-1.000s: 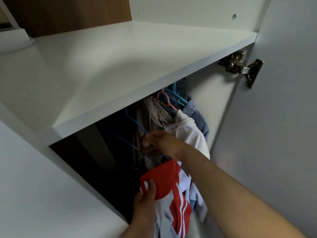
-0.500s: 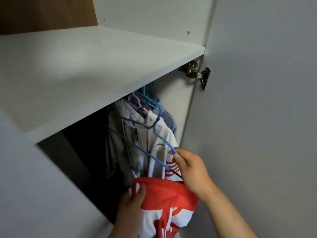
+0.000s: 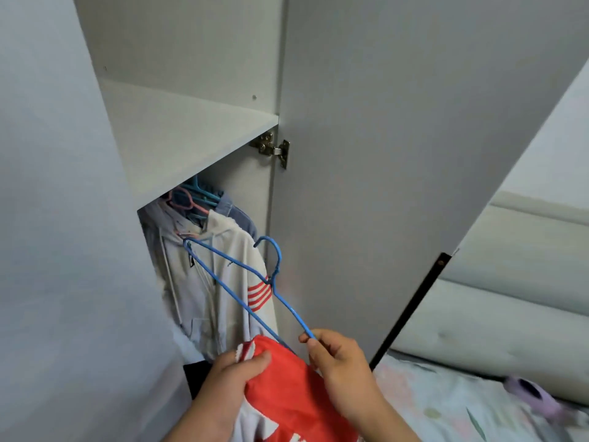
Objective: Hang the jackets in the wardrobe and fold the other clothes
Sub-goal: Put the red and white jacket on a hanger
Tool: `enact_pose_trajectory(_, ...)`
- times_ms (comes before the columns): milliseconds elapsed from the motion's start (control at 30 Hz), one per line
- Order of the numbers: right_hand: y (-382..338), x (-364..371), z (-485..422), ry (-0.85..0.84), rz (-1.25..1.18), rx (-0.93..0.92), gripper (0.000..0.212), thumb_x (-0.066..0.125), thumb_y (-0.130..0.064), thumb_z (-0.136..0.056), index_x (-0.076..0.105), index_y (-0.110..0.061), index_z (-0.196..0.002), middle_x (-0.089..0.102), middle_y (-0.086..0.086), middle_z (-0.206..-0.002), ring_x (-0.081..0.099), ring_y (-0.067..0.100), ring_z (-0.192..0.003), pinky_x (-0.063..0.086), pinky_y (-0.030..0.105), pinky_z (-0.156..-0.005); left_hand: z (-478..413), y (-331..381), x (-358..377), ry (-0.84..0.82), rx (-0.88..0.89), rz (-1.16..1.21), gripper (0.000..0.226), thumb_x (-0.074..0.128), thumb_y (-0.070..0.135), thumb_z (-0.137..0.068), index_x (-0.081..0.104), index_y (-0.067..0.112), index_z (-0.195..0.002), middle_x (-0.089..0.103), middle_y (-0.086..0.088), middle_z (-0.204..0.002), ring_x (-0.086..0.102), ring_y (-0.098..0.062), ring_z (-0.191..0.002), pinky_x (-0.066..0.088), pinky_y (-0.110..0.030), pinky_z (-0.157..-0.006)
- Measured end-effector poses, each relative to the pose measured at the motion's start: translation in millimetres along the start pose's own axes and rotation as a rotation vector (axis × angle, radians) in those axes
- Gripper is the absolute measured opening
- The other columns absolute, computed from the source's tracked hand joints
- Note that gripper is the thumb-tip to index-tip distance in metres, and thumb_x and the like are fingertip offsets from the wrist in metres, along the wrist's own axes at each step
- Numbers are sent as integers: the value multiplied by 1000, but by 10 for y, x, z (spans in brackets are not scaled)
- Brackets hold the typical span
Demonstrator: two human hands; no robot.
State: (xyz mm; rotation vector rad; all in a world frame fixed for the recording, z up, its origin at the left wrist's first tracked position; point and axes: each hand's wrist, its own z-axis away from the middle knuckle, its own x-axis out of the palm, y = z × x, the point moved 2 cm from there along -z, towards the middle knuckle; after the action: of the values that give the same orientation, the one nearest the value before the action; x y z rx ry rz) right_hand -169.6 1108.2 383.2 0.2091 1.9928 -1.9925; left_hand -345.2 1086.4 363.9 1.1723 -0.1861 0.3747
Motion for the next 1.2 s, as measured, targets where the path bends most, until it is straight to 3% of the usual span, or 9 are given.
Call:
enact_pose_trajectory(200, -80, 56, 1075, 192, -1, 8, 35, 56, -12, -95, 66, -36, -73, 58, -9, -58, 48, 1, -55, 35, 14, -55, 440, -75, -38, -323, -166, -80, 42, 77, 9, -55, 72, -8, -93, 70, -31, -95, 71, -36, -79, 59, -39, -71)
enact_pose_trajectory(300, -16, 15, 1695, 237, -35, 29, 36, 55, -6, -95, 65, -35, -77, 59, -4, -59, 51, 3, -58, 38, 14, -60, 771, -229, 54, -444, -229, -125, 29, 74, 7, -55, 76, -4, -82, 70, -28, -85, 72, -33, -70, 58, -34, -60)
enact_pose_trajectory(433, 221, -114, 2498, 399, -112, 138, 35, 57, -5, -93, 66, -32, -73, 56, -1, -55, 50, 5, -54, 39, 15, -58, 1165, -498, 272, -564, -335, -209, 28, 72, 1, -50, 74, -4, -78, 68, -24, -74, 70, -31, -62, 56, -33, -55)
enact_pose_trajectory(567, 409, -269, 3154, 525, -209, 285, 20, 63, -23, -91, 69, -24, -72, 45, 0, -51, 42, 15, -51, 33, 21, -54, 1450, -736, 615, -648, -449, -255, 26, 71, -2, -49, 74, -6, -74, 67, -23, -68, 69, -30, -57, 56, -34, -54)
enact_pose_trajectory(667, 571, -444, 3471, 650, -208, 362, 26, 61, -11, -93, 71, -26, -73, 47, -1, -52, 44, 15, -53, 33, 26, -58, 1536, -969, 880, -677, -503, -272, 35, 72, -1, -51, 73, -10, -84, 69, -28, -76, 69, -33, -61, 58, -35, -54)
enact_pose_trajectory(833, 713, -739, 3626, 952, -315, 387, 19, 65, -12, -87, 72, -21, -72, 46, 2, -50, 42, 14, -50, 32, 21, -51, 1518, -1317, 1371, -658, -489, -310, 53, 80, 2, -48, 69, -9, -98, 70, -29, -89, 71, -34, -73, 59, -39, -69)
enact_pose_trajectory(967, 824, -944, 3567, 1045, -263, 392, 38, 63, 3, -89, 73, -33, -80, 62, -1, -64, 52, 5, -59, 44, 18, -60, 1508, -1543, 1865, -659, -395, -360, 37, 68, 23, -81, 67, 7, -114, 74, -15, -106, 71, -31, -99, 50, -46, -97)
enact_pose_trajectory(1100, 764, -1212, 3290, 1067, -259, 332, 15, 71, -25, -75, 72, -34, -88, 69, -7, -79, 59, 3, -70, 46, 16, -69, 1633, -1627, 2338, -797, -390, -440, 31, 62, 21, -90, 63, 14, -120, 75, -10, -108, 71, -27, -101, 52, -45, -93)
enact_pose_trajectory(1200, 664, -1432, 3107, 1052, -275, 304, 39, 70, -40, -67, 70, -29, -104, 73, -5, -97, 67, 5, -86, 50, 16, -77, 1758, -1593, 2624, -834, -517, -309, 40, 64, 22, -81, 63, 3, -116, 73, -22, -102, 72, -34, -94, 55, -41, -80)
